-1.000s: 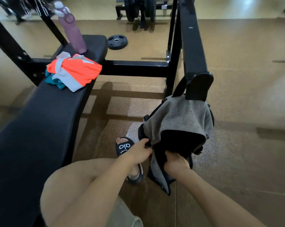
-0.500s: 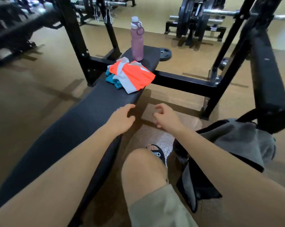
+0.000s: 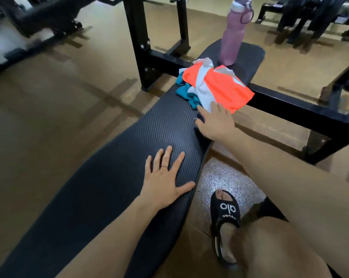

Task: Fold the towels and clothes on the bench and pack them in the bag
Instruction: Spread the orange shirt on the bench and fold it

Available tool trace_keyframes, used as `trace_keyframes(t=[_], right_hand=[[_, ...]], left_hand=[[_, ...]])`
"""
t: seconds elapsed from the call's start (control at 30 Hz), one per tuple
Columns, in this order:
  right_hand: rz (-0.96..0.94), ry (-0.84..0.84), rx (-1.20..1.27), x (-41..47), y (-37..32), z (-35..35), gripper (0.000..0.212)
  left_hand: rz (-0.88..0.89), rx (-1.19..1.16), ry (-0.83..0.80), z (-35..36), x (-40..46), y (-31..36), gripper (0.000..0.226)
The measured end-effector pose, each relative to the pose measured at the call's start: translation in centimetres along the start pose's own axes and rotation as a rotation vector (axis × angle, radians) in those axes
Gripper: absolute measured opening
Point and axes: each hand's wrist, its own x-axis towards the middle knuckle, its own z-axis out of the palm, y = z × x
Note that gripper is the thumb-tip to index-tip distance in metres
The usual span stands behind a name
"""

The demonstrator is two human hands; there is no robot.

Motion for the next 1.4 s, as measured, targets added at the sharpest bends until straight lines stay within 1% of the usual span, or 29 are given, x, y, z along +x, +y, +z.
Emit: trace_keyframes(t=[0.07,0.17,0.2,0.33,0.43,0.47,0.5,0.57,0.63,0.67,0.7,0.73,0.77,0.8,0.87,0.9,0.97,1.03,1.07,1.13,1.2,1.3,1.37,1.4], right_hand=[[0.028,0.013,-0.003,0.7,-0.2,1.2,0.056],[0.022,0.18,-0.002,0.3,-0.5,2.2,0.046],[0.013,0.198,0.01,0.2,-0.6,2.2,0.043],[-0.026,0.178,0.111,-1.5,-1.7,1.3,0.034],[-0.089,0.121,0.184,-5.1,-3.6,1.6,0.027],[-0.107,0.086,0.206,-6.6,-4.3,1.7,0.029],[-0.129,0.045,0.229,-8.1,-5.0,1.8,0.032],[-0.162,-0.062,0.279,-10.7,-6.4,1.8,0.036],[-0.174,-0.174,0.335,-13.5,-7.9,1.4,0.032],[-0.184,-0.227,0.364,-15.0,-8.7,1.3,0.028],[-0.209,-0.273,0.386,-16.6,-9.6,1.1,0.026],[-0.245,-0.308,0.402,-18.3,-10.6,1.2,0.025],[-0.283,-0.337,0.412,-19.9,-11.7,1.3,0.025],[-0.318,-0.372,0.423,-21.5,-12.8,1.5,0.026],[-0.349,-0.479,0.471,-24.4,-14.8,1.9,0.028],[-0.362,-0.518,0.49,-25.7,-15.7,2.1,0.028],[-0.422,-0.523,0.54,-27.7,-17.1,2.8,0.025],[-0.451,-0.538,0.585,-29.2,-18.3,2.9,0.024],[-0.447,-0.565,0.603,-29.6,-18.8,2.9,0.025],[-0.416,-0.585,0.645,-30.0,-19.4,2.7,0.027],[-0.356,-0.522,0.708,-29.9,-19.1,2.5,0.027],[-0.248,-0.299,0.731,-28.5,-18.0,2.0,0.03],[-0.122,-0.17,0.728,-27.3,-17.2,1.7,0.028],[-0.062,-0.121,0.722,-26.5,-16.8,1.7,0.031]], left_hand=[[-0.003,-0.005,0.013,0.2,0.1,-0.2,0.09],[0.005,-0.016,0.017,0.3,0.2,-0.3,0.09],[0.009,-0.017,0.014,0.3,0.2,-0.4,0.09],[0.006,-0.029,-0.034,-0.2,0.4,-0.5,0.09],[0.0,-0.108,-0.074,-1.0,0.6,-0.8,0.086],[-0.011,-0.177,-0.069,-1.4,0.6,-0.9,0.081],[-0.025,-0.294,-0.035,-2.1,0.4,-1.0,0.073],[-0.115,-0.653,0.028,-3.5,-0.7,-1.1,0.056],[-0.28,-1.049,0.04,-4.4,-2.6,-1.4,0.047],[-0.358,-1.197,0.031,-4.8,-3.8,-1.6,0.047],[-0.427,-1.306,0.034,-4.9,-4.8,-2.0,0.053],[-0.488,-1.365,0.023,-4.9,-5.9,-2.4,0.066],[-0.536,-1.368,0.0,-4.9,-7.0,-2.7,0.078],[-0.564,-1.343,-0.023,-4.9,-8.2,-3.1,0.078],[-0.558,-1.25,-0.062,-5.1,-10.7,-3.8,0.057],[-0.554,-1.199,-0.065,-4.8,-11.8,-4.3,0.052],[-0.545,-1.073,-0.063,-4.3,-13.9,-5.6,0.042],[-0.501,-0.966,-0.073,-3.7,-15.9,-6.8,0.025],[-0.478,-0.95,-0.085,-3.5,-16.8,-7.4,0.018],[-0.439,-1.0,-0.087,-3.6,-18.6,-8.3,0.016],[-0.412,-1.086,-0.043,-3.8,-20.3,-9.3,0.014],[-0.394,-1.188,0.018,-3.9,-22.5,-11.0,0.013],[-0.31,-1.197,-0.017,-4.0,-23.2,-11.5,0.018],[-0.256,-1.189,-0.042,-4.0,-23.2,-11.7,0.021]])
